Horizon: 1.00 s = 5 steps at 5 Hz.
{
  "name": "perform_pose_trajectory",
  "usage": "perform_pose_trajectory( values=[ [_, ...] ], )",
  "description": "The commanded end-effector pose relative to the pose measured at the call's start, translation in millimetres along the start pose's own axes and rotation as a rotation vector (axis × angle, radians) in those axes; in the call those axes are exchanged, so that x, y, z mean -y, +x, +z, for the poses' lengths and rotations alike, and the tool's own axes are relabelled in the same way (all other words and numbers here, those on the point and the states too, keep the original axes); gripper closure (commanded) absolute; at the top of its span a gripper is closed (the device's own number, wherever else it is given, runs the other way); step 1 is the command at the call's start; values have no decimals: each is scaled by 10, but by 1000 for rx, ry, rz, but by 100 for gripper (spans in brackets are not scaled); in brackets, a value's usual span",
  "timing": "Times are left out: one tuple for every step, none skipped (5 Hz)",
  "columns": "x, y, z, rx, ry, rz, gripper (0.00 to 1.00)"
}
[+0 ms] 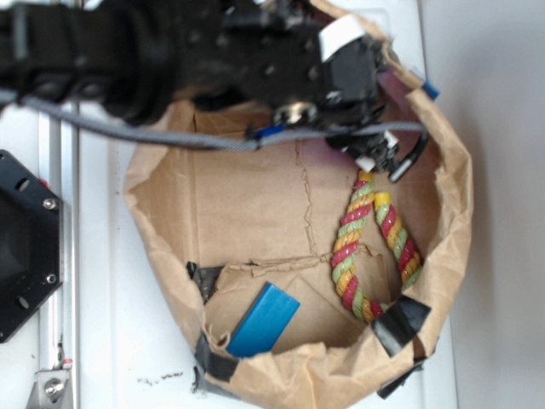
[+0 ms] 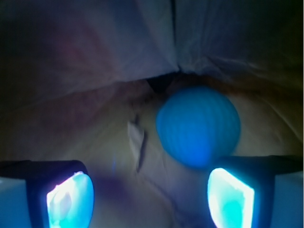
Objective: Grab the blue ball.
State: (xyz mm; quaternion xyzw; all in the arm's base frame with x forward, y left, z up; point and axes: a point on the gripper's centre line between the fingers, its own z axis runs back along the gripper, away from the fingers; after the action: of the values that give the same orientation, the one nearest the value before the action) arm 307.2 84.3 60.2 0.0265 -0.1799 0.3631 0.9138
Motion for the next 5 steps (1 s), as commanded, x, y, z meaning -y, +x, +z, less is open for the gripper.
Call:
perform_pose_trajectory(
  values=[
    [14, 209, 43, 71, 3, 8, 0],
    [16, 197, 34, 107, 45, 36, 0],
    [42, 154, 73, 103, 97, 75, 0],
    [30, 125, 67, 110, 108, 78, 0],
    [-13, 109, 51, 114, 105, 80, 0]
  ],
)
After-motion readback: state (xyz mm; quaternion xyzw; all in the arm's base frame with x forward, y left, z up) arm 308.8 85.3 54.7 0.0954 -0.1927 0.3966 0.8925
